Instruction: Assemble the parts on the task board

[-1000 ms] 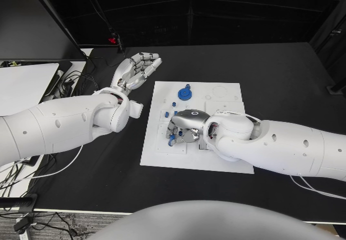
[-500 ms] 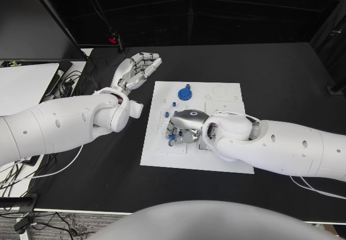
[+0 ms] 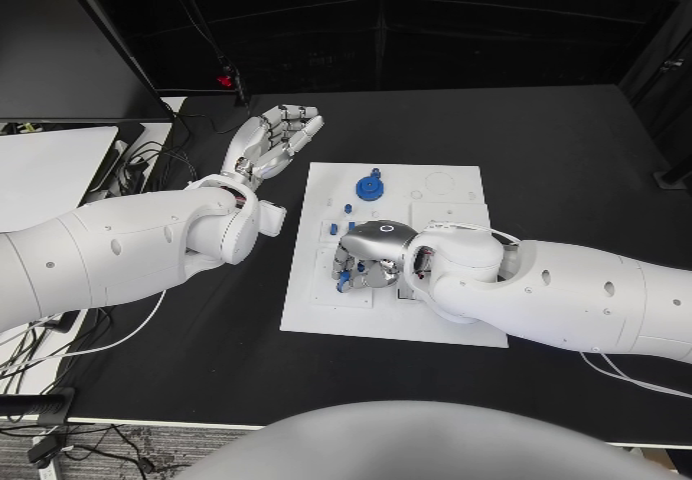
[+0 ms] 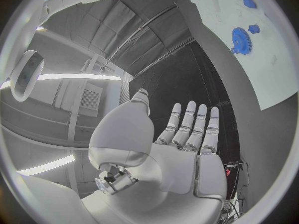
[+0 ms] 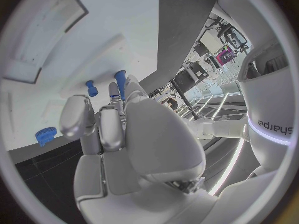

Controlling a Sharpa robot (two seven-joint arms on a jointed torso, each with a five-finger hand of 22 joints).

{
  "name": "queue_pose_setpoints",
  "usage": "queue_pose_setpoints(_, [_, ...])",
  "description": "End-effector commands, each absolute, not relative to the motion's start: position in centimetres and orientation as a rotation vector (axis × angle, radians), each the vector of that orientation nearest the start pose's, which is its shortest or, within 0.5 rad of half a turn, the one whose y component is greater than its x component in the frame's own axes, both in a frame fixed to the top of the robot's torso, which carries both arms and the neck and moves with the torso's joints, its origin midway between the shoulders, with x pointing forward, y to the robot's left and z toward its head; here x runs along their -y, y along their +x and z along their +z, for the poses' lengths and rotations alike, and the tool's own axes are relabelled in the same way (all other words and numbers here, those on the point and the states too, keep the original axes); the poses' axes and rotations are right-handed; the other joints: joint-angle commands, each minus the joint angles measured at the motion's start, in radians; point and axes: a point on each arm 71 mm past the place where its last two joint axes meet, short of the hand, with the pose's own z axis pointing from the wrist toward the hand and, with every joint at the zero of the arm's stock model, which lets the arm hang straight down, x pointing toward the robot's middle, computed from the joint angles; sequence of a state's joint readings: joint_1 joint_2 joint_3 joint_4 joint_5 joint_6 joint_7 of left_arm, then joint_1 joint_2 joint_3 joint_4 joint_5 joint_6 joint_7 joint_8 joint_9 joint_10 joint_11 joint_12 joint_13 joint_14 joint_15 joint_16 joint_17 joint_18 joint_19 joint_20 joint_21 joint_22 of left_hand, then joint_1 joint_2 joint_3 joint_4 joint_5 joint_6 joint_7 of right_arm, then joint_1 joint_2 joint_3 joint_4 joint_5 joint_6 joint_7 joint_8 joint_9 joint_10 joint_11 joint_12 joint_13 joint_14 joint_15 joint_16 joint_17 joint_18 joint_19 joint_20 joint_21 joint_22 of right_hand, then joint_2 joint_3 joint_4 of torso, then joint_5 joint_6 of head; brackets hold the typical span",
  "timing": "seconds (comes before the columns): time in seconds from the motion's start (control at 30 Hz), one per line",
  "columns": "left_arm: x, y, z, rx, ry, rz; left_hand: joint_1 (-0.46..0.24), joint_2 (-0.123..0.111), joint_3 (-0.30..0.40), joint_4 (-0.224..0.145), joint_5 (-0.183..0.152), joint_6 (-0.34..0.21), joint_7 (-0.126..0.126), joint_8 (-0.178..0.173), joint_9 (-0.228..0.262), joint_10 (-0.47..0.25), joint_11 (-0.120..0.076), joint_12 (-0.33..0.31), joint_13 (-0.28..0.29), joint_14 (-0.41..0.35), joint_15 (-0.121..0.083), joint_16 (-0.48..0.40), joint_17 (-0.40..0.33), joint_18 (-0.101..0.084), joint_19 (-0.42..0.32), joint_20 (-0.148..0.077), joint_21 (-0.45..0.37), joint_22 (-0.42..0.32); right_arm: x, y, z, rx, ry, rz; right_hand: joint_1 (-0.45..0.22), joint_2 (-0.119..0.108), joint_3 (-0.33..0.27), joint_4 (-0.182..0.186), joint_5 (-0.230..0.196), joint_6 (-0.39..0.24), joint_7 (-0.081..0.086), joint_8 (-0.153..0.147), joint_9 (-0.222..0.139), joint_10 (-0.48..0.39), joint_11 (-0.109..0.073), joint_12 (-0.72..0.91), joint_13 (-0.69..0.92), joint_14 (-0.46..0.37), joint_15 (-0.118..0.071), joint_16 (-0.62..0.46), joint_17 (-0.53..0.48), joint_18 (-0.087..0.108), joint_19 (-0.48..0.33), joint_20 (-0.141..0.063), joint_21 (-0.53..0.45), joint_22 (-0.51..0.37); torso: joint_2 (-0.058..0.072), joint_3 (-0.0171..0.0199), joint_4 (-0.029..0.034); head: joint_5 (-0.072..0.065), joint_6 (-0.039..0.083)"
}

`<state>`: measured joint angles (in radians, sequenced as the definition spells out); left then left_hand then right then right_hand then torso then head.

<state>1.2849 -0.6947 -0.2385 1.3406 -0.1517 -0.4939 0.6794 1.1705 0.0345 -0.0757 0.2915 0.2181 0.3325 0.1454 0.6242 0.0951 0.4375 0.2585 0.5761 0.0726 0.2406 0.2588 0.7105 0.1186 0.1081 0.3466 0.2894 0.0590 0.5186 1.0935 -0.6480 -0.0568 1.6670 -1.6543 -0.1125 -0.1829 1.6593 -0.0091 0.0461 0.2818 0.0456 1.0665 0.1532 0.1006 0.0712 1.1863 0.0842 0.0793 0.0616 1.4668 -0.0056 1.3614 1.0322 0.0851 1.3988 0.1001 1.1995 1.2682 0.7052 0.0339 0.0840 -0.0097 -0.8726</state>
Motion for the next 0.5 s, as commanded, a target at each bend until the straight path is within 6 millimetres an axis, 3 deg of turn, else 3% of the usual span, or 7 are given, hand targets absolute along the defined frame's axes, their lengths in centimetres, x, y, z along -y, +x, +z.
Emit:
queue_pose_setpoints(0.03, [-19.41,50.9,-18.25,-1.171,-0.62,-1.466,0.001,0.012,-0.008,0.0,0.005,-0.005,0.149,0.004,-0.002,-0.006,-0.002,0.003,-0.001,-0.007,-0.002,0.006,-0.001,-0.018,0.003,0.002,0.006,-0.001,6.12,40.57,-22.63,-1.815,-0.585,0.823,0.013,-0.001,0.007,0.001,0.002,0.005,-0.005,0.0,0.001,0.005,0.0,-0.004,0.0,0.017,0.006,-0.001,0.0,0.014,-0.005,0.004,-0.003,-0.001,0.0,-0.0002,0.0003,-0.001,0.0])
queue_pose_setpoints(0.27, [-19.41,50.9,-18.25,-1.172,-0.621,-1.466,0.004,0.014,-0.009,-0.001,0.007,-0.005,0.149,0.006,-0.003,-0.006,-0.002,0.005,-0.002,-0.007,-0.002,0.008,-0.003,-0.018,0.003,0.002,0.006,-0.001,6.06,40.52,-22.54,-1.802,-0.589,0.83,0.001,-0.017,-0.003,0.006,0.002,-0.013,0.006,-0.013,-0.004,-0.009,0.008,-0.015,-0.002,0.015,0.01,-0.005,-0.007,0.015,-0.008,0.006,-0.009,-0.005,0.0,-0.0008,0.0006,-0.001,0.0])
queue_pose_setpoints(0.5, [-19.4,50.89,-18.25,-1.172,-0.621,-1.466,0.005,0.015,-0.01,-0.001,0.008,-0.005,0.149,0.006,-0.003,-0.006,-0.002,0.006,-0.002,-0.007,-0.002,0.008,-0.003,-0.018,0.003,0.002,0.006,-0.001,6.04,40.52,-22.38,-1.78,-0.576,0.839,-0.047,-0.05,-0.036,0.004,0.002,-0.099,0.037,-0.042,-0.009,-0.09,0.036,-0.018,-0.001,0.01,0.033,-0.016,-0.029,0.016,-0.018,0.023,-0.028,-0.019,0.0,-0.0003,0.0008,-0.001,0.0])
